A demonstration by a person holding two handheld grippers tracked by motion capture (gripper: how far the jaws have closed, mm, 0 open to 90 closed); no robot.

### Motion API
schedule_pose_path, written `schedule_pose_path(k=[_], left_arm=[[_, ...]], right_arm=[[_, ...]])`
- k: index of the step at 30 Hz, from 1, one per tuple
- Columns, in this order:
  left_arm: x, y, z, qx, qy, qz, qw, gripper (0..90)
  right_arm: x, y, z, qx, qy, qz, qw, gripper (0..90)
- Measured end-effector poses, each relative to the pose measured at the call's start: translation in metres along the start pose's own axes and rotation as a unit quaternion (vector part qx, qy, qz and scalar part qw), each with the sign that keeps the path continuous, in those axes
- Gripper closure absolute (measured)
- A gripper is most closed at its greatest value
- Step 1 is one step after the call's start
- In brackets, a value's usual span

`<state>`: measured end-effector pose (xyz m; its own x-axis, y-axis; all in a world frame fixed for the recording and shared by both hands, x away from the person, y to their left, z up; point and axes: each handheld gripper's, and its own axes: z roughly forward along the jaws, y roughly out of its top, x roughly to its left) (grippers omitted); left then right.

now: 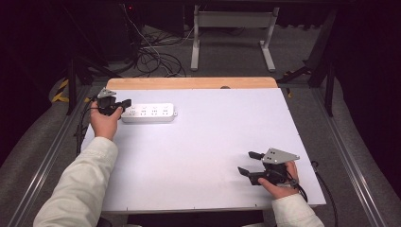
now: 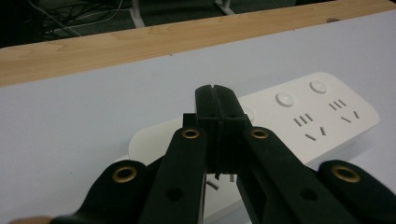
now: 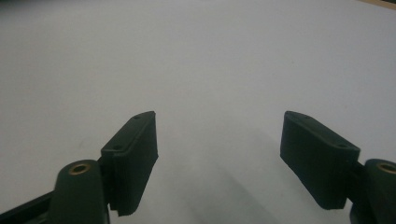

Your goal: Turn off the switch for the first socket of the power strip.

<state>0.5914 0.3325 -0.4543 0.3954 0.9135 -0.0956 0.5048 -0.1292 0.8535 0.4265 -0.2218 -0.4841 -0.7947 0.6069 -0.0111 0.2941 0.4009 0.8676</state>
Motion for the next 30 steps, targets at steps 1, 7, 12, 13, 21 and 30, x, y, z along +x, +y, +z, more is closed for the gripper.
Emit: schedule_pose_path(k=[1,7,12,13,21,30], left_arm=[[0.001,-0.001,0.002,0.001,0.002,-0.003,1.0000,90.0],[0.003,-0.004,0.007,0.004,0.003,-0.011,0.9999,90.0],[0.003,-0.006,0.013,0.007,0.009,-0.016,0.9998,90.0],[0.003,-0.006,0.013,0.007,0.009,-0.016,0.9998,90.0],[0.002,-0.007,0.024,0.014,0.016,-0.012,0.9997,90.0],[0.003,-0.009,0.026,0.018,0.018,-0.011,0.9996,90.0]], right_arm=[[0.000,0.000,0.000,0.000,0.000,0.000,1.0000,27.6],[0.001,-0.001,0.001,0.001,0.004,0.000,1.0000,27.3],[0.001,0.000,0.001,0.002,0.005,-0.002,1.0000,27.3],[0.001,0.000,0.001,0.002,0.005,-0.002,1.0000,27.2],[0.001,0.000,0.000,-0.001,0.006,0.002,1.0000,27.2],[0.001,-0.001,0.001,0.000,0.007,0.003,1.0000,27.1]])
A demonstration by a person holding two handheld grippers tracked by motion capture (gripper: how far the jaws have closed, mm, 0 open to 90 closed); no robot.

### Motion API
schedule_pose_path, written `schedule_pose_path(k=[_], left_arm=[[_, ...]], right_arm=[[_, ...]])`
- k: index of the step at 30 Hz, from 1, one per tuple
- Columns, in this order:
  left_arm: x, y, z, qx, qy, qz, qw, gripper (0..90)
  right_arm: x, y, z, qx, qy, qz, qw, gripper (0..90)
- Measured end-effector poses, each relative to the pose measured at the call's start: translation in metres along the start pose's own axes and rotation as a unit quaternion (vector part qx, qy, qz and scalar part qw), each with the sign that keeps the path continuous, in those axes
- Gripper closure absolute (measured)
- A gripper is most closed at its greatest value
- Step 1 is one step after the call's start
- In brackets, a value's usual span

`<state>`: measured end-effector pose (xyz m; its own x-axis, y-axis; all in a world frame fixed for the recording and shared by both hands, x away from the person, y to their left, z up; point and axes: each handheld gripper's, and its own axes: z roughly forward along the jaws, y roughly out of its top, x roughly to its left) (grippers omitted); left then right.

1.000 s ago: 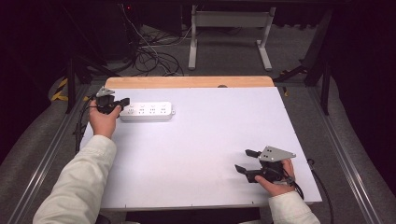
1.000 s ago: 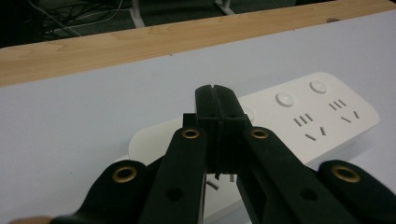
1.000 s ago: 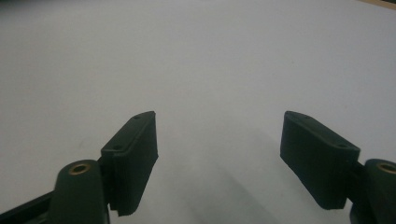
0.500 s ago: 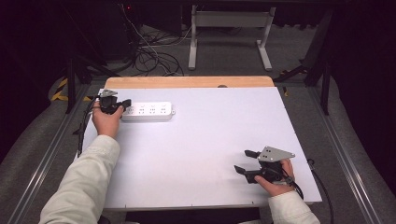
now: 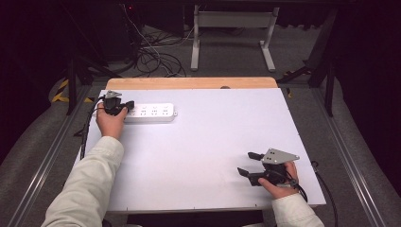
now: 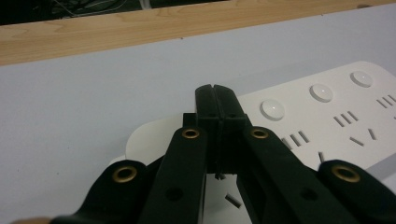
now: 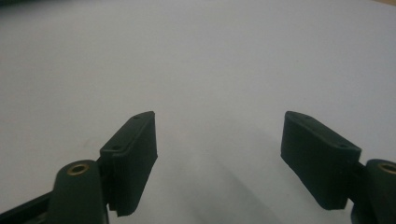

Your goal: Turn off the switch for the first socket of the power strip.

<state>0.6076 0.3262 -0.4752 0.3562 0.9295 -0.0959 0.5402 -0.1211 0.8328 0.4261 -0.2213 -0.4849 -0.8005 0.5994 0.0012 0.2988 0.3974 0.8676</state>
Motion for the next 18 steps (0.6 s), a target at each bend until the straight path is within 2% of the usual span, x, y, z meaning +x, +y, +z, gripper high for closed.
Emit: schedule_pose_path(k=[18], left_arm=[[0.0008,-0.0023,0.0017,-0.001,0.013,0.009,0.9999,90.0]], right_arm=[[-0.0008,0.0000,-0.0028,-0.006,-0.003,0.003,1.0000,26.6]])
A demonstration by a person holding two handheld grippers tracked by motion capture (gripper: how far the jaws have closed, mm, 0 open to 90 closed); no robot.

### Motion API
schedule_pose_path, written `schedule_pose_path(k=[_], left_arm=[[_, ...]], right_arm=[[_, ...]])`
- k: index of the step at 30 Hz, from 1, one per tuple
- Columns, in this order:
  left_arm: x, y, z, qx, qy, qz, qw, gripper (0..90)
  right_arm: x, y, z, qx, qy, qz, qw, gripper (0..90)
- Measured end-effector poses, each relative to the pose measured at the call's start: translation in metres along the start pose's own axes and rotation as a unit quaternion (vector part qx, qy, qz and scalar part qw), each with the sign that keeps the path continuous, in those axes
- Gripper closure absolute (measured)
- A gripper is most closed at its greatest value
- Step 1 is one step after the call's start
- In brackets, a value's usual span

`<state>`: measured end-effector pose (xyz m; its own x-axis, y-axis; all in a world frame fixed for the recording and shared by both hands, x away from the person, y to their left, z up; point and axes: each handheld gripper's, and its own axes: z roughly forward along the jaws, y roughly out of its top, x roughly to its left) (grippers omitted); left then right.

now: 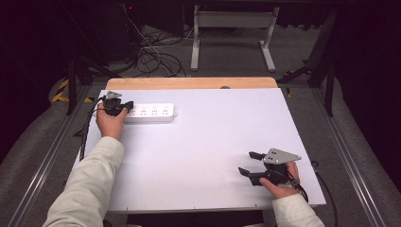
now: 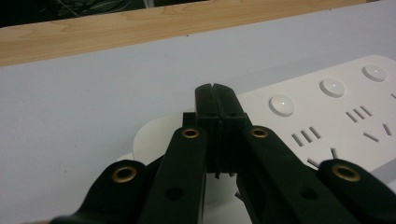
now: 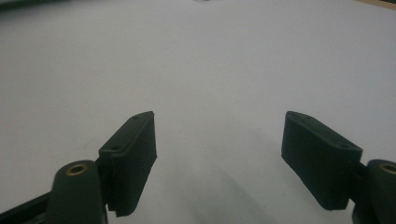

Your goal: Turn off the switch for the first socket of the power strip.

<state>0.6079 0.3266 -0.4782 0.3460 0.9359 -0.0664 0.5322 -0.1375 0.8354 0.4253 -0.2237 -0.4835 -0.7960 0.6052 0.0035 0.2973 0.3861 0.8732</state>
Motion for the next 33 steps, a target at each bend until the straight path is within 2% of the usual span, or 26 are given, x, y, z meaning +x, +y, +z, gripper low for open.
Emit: schedule_pose_path(k=[6,9,22,28,33], left_arm=[[-0.0023,0.0007,-0.0001,0.003,0.006,0.008,0.9999,90.0],[-0.0043,0.0013,-0.0002,0.007,0.013,0.020,0.9997,90.0],[-0.0062,0.0005,0.0000,0.005,0.020,0.023,0.9995,90.0],[-0.0069,-0.0010,0.0001,0.000,0.021,0.006,0.9998,90.0],[-0.0099,0.0001,0.0004,0.004,0.031,0.019,0.9993,90.0]], right_arm=[[-0.0002,-0.0001,-0.0001,0.000,0.000,0.000,1.0000,26.7],[0.0000,-0.0001,-0.0002,0.000,-0.001,-0.001,1.0000,26.6],[-0.0006,-0.0009,0.0003,0.002,0.002,0.001,1.0000,26.7],[-0.0002,-0.0009,0.0008,0.003,0.003,0.001,1.0000,26.6],[-0.0001,-0.0011,0.0009,0.003,0.004,0.001,1.0000,26.6]])
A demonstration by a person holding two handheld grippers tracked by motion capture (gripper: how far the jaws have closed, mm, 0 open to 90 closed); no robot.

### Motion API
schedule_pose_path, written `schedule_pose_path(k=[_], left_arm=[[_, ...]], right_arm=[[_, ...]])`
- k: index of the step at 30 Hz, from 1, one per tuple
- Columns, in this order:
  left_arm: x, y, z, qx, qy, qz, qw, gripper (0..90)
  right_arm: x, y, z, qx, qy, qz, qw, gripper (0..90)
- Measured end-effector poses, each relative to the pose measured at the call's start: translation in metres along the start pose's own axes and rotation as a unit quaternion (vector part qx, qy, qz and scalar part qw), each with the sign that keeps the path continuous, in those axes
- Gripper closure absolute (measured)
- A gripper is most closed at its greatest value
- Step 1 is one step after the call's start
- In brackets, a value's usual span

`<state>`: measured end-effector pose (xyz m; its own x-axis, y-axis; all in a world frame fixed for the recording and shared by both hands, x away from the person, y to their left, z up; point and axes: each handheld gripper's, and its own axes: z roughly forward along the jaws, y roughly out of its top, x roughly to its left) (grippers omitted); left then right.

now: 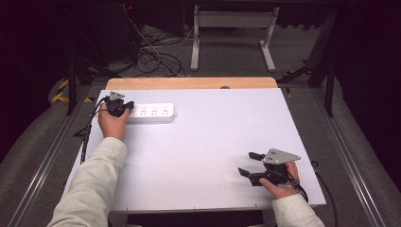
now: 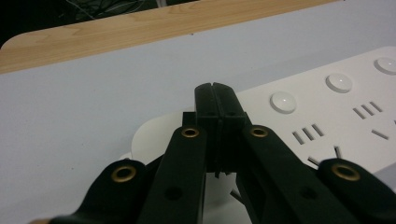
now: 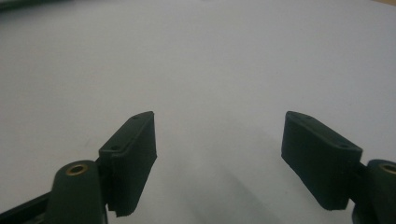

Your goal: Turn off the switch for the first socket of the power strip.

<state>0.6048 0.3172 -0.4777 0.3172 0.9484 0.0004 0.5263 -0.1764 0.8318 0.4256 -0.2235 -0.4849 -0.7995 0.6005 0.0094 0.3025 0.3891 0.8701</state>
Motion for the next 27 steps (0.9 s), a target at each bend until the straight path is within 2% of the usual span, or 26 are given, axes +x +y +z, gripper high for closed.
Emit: schedule_pose_path(k=[5,7,11,20,27], left_arm=[[0.0005,0.0005,-0.0001,0.003,-0.003,-0.006,1.0000,90.0],[-0.0011,0.0012,0.0000,0.005,0.005,0.001,1.0000,90.0],[-0.0005,0.0019,-0.0005,0.010,0.001,-0.005,0.9999,90.0],[-0.0023,0.0043,-0.0017,0.023,0.007,0.006,0.9997,90.0],[-0.0014,0.0055,-0.0015,0.027,0.006,0.000,0.9996,90.0]], right_arm=[[-0.0001,-0.0001,0.0000,-0.001,0.001,0.001,1.0000,26.6],[0.0000,-0.0001,-0.0001,-0.001,0.001,0.001,1.0000,26.6],[0.0000,-0.0002,-0.0003,-0.002,0.002,0.002,1.0000,26.6],[0.0002,-0.0002,-0.0006,-0.002,0.003,0.002,1.0000,26.6],[0.0002,-0.0004,-0.0002,-0.001,0.004,0.002,1.0000,26.7]])
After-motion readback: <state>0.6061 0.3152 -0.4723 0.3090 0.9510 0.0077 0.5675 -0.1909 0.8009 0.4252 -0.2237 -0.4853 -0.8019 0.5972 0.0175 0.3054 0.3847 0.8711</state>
